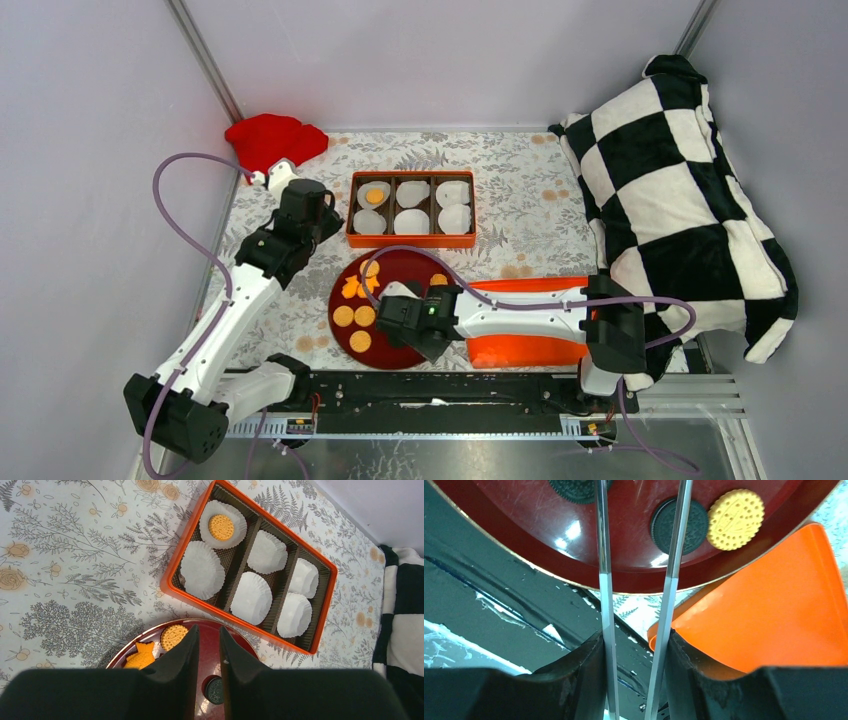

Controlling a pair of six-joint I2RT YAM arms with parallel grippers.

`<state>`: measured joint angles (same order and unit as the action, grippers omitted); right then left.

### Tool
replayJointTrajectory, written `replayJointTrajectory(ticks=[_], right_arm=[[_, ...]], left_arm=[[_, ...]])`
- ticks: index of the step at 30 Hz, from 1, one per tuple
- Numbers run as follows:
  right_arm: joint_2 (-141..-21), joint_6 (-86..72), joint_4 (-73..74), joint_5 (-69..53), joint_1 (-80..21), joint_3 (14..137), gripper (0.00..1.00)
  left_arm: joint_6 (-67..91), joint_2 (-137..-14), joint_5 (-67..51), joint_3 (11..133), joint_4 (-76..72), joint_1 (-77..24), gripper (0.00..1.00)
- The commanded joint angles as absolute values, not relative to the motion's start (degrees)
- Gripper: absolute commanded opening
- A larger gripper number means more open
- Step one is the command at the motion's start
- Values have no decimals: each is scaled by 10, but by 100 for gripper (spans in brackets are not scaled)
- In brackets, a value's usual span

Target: Pack the cookies

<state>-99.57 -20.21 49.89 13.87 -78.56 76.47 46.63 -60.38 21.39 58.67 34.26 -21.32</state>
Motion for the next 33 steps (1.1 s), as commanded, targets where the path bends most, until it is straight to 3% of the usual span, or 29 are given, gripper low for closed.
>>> replayJointTrajectory(ticks=[1,8,20,33], right_arm=[[-996,-197,517,206,-776,838,18],[-996,-165,527,257,-749,928,13],[-1069,-125,509,220,-672,1050,14],[-932,-178,462,126,-737,810,21]], left_arm=[[461,-616,217,609,337,-212,25],[458,-638,250,652,346,-212,24],[440,-651,277,704,352,-211,24],[453,-644,229,671,345,-210,24]])
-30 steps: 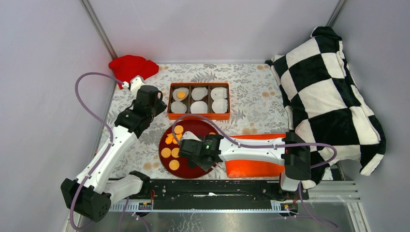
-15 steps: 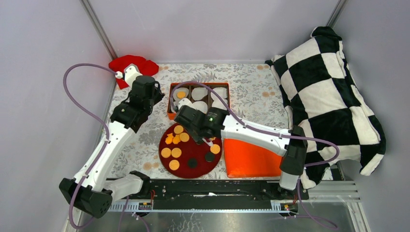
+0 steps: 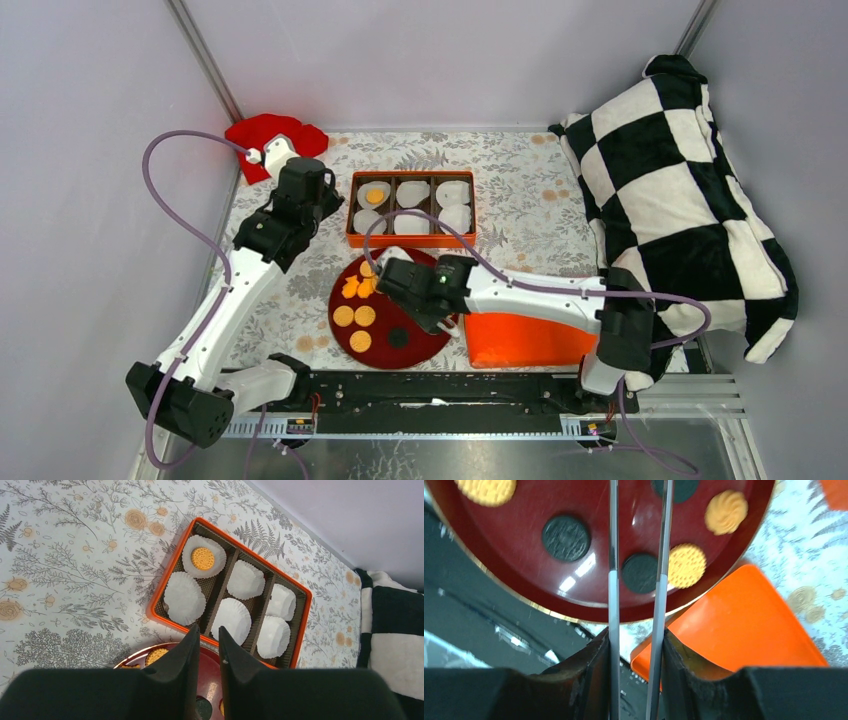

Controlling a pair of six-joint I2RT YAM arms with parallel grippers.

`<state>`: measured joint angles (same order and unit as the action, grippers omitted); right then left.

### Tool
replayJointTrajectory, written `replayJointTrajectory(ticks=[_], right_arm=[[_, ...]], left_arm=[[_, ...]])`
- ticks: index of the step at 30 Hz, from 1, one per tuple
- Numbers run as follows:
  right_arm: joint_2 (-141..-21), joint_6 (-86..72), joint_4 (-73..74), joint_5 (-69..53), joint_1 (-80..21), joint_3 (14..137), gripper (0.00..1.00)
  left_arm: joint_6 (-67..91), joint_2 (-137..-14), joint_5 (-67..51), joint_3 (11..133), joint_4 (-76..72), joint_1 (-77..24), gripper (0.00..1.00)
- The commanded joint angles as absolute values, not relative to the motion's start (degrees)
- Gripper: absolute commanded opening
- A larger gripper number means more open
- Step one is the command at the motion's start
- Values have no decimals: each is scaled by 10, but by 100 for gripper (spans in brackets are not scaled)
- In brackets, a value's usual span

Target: Pack the cookies

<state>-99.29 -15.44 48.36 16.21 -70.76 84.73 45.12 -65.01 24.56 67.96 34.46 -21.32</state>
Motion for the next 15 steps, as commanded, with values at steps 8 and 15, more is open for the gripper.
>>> replayJointTrajectory(ticks=[8,15], right_arm=[[-918,-205,433,102,-745,738,28],[-965,-205,430,155,-746,749,39]], left_arm=[[459,-631,214,659,345,-212,24],[457,-630,217,651,345,-212,24]])
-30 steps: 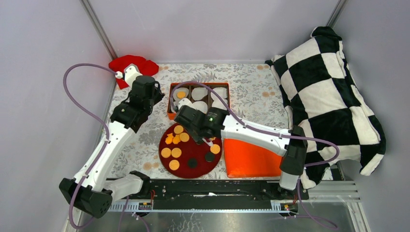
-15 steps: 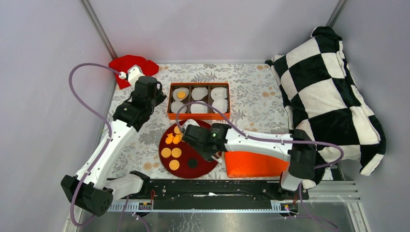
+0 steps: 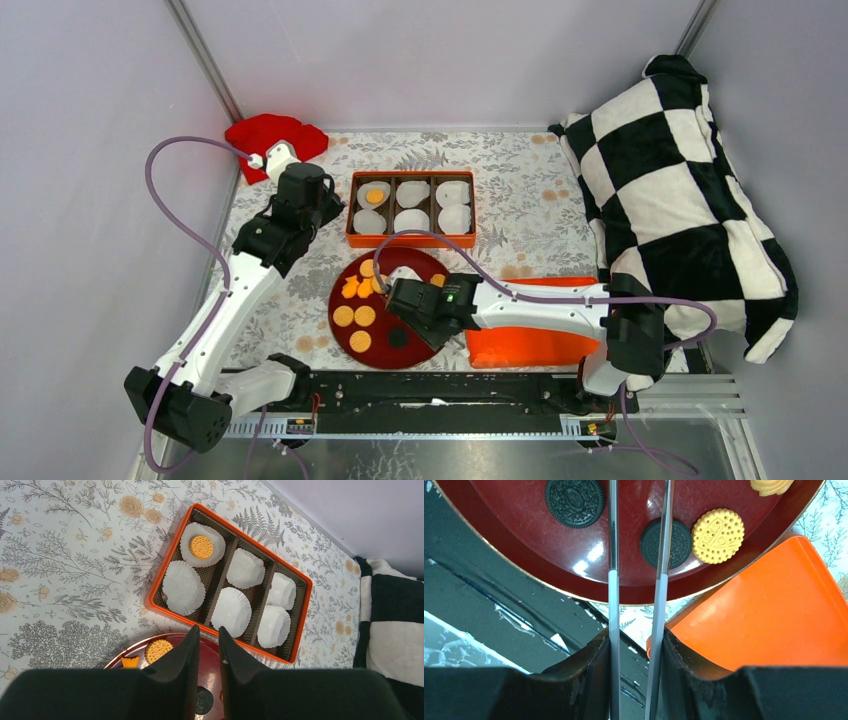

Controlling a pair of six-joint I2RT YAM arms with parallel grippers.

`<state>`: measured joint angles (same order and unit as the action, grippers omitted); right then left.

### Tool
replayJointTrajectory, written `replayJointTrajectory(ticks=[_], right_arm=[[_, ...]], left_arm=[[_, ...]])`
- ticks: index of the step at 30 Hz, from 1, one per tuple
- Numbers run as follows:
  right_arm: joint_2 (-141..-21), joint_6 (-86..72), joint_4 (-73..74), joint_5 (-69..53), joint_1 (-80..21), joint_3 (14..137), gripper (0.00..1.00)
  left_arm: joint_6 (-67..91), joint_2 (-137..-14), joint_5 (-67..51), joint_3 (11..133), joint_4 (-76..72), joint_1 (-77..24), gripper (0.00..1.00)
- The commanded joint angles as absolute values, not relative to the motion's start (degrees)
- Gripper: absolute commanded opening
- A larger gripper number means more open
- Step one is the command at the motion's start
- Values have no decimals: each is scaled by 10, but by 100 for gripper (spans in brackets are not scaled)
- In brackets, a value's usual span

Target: Pack the cookies

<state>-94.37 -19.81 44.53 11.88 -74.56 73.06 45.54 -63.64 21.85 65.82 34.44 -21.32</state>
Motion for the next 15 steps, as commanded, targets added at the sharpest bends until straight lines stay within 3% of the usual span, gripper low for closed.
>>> replayJointTrajectory(ticks=[1,5,12,15], right_arm=[[-970,-205,430,164,-745,753,43],[-987,-197,428,180,-745,770,53],[-1013,-184,413,165,-737,784,52],[-1014,-178,398,146,-725,779,48]], left_arm=[[455,-631,217,651,345,-212,24],[452,-633,219,653,345,-212,24],[450,-635,222,652,343,-212,24],[449,-637,223,651,342,-212,24]])
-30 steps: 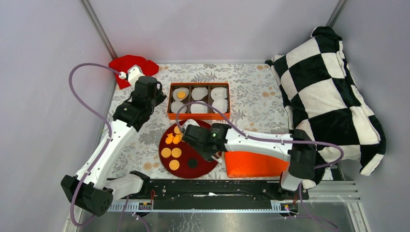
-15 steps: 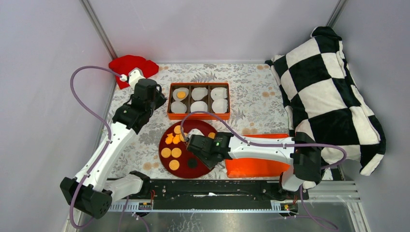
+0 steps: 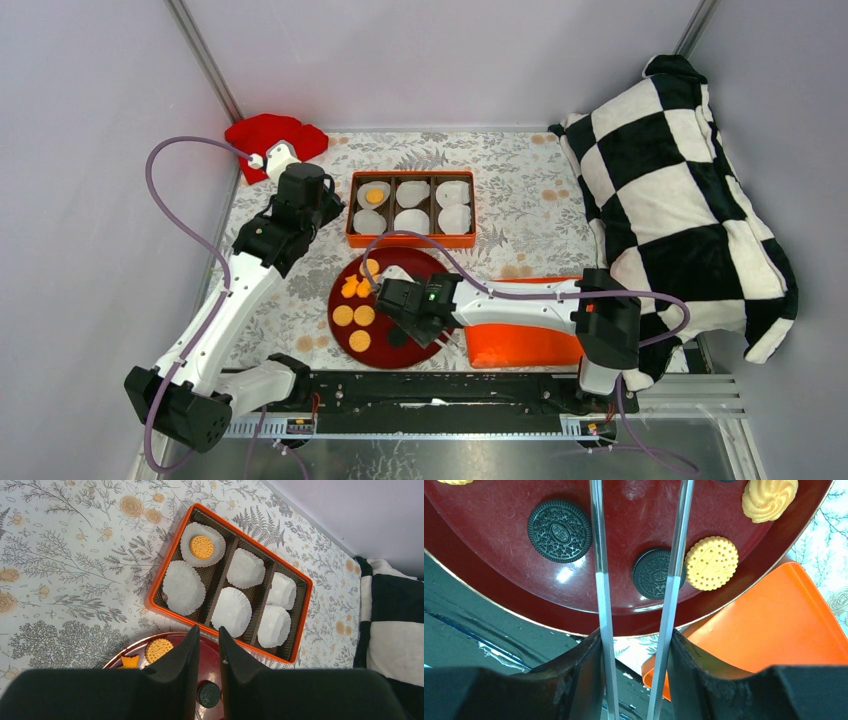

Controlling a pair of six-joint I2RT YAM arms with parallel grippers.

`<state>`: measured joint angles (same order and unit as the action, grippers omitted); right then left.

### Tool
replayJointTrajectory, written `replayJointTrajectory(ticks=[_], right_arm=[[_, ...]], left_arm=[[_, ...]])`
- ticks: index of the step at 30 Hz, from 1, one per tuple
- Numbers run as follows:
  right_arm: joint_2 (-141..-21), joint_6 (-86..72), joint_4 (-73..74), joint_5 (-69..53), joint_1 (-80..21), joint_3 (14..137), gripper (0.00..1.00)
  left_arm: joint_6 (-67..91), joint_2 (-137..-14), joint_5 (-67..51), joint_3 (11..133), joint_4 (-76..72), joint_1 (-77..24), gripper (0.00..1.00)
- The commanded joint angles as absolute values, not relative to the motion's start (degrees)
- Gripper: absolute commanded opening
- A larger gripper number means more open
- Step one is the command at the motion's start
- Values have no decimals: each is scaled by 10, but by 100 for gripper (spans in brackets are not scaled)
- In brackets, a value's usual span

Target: Pack the cookies

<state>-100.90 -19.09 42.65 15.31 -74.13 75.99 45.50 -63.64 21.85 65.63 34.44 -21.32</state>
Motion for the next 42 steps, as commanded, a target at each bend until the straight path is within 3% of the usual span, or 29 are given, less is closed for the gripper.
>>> replayJointTrajectory(ticks=[1,4,7,11,18,31,35,42], right_arm=[[-1012,-176,393,141,-722,776,45],[-1005,-174,388,140,-714,770,34],[-993,-170,392,155,-713,774,18],[-970,-170,422,180,-713,801,9],[-937,-153,444,224,-712,852,8],[-1068,-91,420,224,-647,979,8],[-1083,-81,441,229,-635,1008,12],[-981,-119,441,167,-639,883,16]], left_arm=[[449,-638,222,650,341,-212,24],[450,-642,217,648,339,-211,24],[453,-642,213,644,336,-212,24],[453,-638,214,650,336,-212,24],[453,-646,224,667,340,-212,24],[431,-656,272,706,353,-211,24],[423,-657,272,706,354,-210,24],[426,-653,242,687,347,-210,24]])
